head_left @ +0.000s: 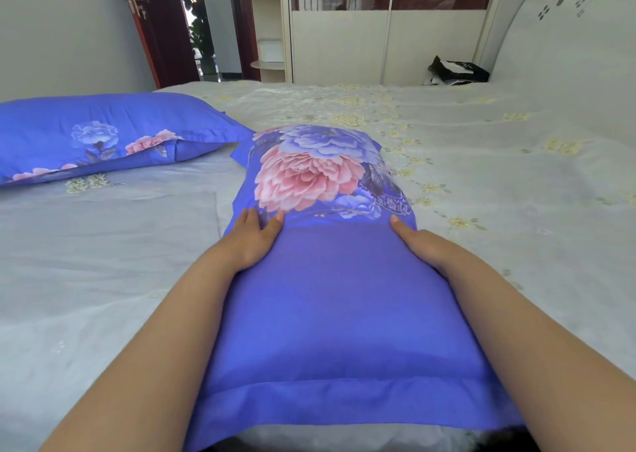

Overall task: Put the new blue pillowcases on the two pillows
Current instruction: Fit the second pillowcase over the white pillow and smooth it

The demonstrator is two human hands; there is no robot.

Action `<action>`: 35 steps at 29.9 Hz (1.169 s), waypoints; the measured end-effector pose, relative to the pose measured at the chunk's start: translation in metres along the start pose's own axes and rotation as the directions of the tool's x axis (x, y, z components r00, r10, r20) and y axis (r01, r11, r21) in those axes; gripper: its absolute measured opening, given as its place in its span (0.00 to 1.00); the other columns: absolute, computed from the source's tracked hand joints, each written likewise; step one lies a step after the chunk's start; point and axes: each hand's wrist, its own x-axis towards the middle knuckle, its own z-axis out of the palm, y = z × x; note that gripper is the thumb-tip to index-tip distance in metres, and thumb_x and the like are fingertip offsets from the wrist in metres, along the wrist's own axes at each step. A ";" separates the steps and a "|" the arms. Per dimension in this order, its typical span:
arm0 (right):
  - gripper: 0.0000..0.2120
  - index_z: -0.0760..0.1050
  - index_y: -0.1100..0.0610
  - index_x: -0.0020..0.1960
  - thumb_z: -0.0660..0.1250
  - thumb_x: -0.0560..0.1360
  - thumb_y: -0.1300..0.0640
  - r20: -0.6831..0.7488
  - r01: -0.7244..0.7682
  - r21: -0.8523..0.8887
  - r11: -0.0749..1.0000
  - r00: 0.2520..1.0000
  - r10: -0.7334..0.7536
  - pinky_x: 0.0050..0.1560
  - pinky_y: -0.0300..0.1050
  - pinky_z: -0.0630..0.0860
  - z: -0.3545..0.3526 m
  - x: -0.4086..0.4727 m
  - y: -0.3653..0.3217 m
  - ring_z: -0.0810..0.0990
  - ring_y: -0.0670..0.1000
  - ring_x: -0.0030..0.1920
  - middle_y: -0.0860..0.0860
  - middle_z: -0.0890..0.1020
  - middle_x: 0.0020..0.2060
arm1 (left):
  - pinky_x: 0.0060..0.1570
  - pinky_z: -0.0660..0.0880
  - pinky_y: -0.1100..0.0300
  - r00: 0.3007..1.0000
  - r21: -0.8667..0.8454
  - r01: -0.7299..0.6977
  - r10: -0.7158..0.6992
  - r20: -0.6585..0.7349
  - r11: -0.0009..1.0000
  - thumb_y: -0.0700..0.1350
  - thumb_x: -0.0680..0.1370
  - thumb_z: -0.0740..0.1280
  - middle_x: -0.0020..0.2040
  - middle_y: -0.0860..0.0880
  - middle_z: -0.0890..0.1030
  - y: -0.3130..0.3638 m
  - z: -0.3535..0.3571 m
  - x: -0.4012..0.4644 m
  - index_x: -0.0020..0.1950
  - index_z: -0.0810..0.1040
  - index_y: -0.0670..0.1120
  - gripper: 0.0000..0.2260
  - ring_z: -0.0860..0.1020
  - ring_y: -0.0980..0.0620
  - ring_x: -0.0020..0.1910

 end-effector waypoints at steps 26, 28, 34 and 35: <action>0.12 0.74 0.58 0.56 0.61 0.74 0.61 -0.231 0.167 -0.923 0.347 0.483 -0.845 0.42 0.48 0.70 -0.035 -0.029 -0.295 0.79 0.61 0.52 0.58 0.80 0.53 | 0.65 0.70 0.51 0.992 -0.759 0.009 -0.101 -0.075 0.651 0.51 0.81 0.61 0.59 0.50 0.76 -0.005 -0.036 -0.014 0.65 0.74 0.46 0.16 0.73 0.52 0.61; 0.13 0.72 0.59 0.59 0.62 0.74 0.63 -0.145 0.091 -0.975 0.202 0.427 -0.893 0.41 0.48 0.68 -0.024 -0.027 -0.308 0.79 0.61 0.53 0.58 0.78 0.54 | 0.65 0.70 0.50 0.990 -0.766 0.011 -0.117 -0.084 0.642 0.50 0.80 0.61 0.61 0.48 0.76 -0.010 -0.040 -0.008 0.64 0.74 0.45 0.15 0.73 0.51 0.61; 0.30 0.54 0.57 0.75 0.61 0.77 0.59 -0.177 0.037 -0.956 0.290 0.716 -0.676 0.62 0.54 0.67 0.017 0.009 -0.292 0.67 0.61 0.68 0.62 0.63 0.70 | 0.67 0.66 0.53 0.981 -0.379 -0.001 -0.073 -0.180 0.925 0.54 0.79 0.61 0.70 0.45 0.70 -0.032 -0.052 0.020 0.71 0.67 0.44 0.23 0.69 0.46 0.68; 0.28 0.56 0.57 0.74 0.62 0.76 0.57 -0.129 0.081 -0.946 0.315 0.797 -0.590 0.63 0.53 0.66 0.031 0.016 -0.283 0.66 0.61 0.69 0.62 0.61 0.71 | 0.68 0.64 0.51 0.987 -0.142 0.031 -0.052 -0.151 0.989 0.55 0.78 0.62 0.72 0.46 0.66 -0.040 -0.052 0.021 0.73 0.63 0.47 0.26 0.65 0.45 0.70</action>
